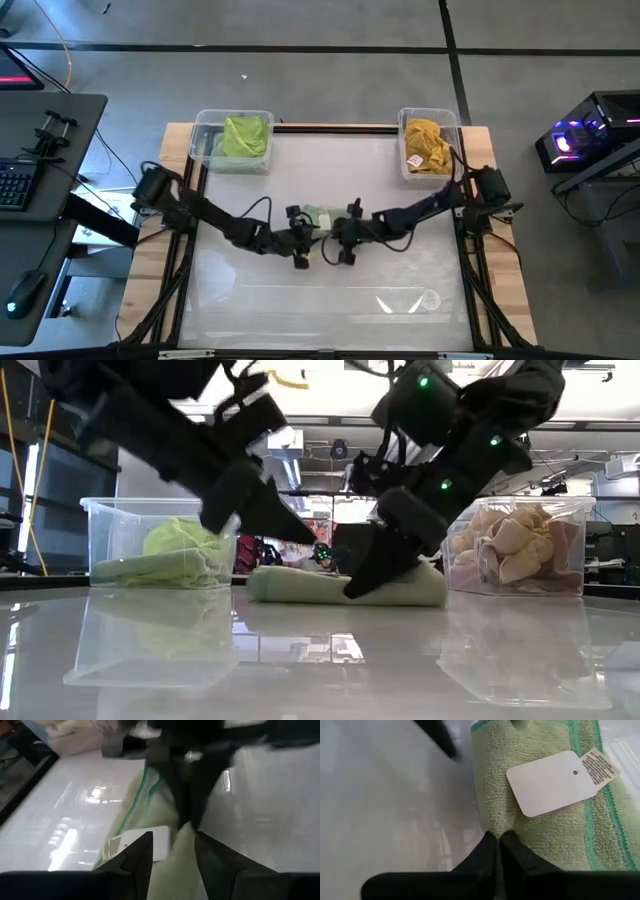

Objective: Sort towels by color in basket
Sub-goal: Put the green microfiber towel into the left transparent bin

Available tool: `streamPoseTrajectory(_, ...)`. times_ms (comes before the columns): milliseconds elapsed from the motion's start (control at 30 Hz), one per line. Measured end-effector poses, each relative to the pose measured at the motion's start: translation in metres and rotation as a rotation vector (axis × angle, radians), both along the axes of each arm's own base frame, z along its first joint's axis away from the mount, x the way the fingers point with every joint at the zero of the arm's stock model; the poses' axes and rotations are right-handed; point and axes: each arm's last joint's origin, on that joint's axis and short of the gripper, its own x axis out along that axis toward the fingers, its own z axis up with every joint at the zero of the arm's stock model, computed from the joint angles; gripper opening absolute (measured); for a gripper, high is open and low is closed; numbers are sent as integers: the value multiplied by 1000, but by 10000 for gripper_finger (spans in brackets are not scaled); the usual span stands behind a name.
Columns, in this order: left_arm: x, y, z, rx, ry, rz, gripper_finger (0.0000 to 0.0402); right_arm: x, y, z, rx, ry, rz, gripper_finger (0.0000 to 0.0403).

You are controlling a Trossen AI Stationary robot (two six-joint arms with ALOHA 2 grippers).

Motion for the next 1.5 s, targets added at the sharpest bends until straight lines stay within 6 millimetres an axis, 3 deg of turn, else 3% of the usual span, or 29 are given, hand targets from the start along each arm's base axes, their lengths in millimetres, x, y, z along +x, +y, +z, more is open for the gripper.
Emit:
streamPoseTrajectory(267, 6, 17, -35, -37, 65, 91, 190, 0, 6, 1, -8, -18, -1, 14)
streamPoseTrajectory(500, 3, 25, -41, -69, 117, 157, 255, 2, -1, 2, -11, -29, -25, 12)
streamPoseTrajectory(733, 2, 38, -45, -196, 212, 111, 259, 2, -1, 2, 3, -35, -52, 12)
streamPoseTrajectory(900, 3, 43, -47, -273, 220, 106, 231, 2, -1, 0, 61, -40, -116, 19)
streamPoseTrajectory(1100, 3, 42, -47, -260, 232, 72, 161, 0, 5, 6, 80, -48, -103, 88)
streamPoseTrajectory(1200, 3, 42, -47, -262, 233, 66, 116, -6, 16, 30, 25, -120, -113, 108)
streamPoseTrajectory(1367, 0, 35, -44, -197, 224, 90, 36, -32, 35, 80, -222, -237, -182, 113)
streamPoseTrajectory(1500, -14, 23, -18, -36, 199, 140, 9, -54, 54, 107, -351, -303, -180, 113)
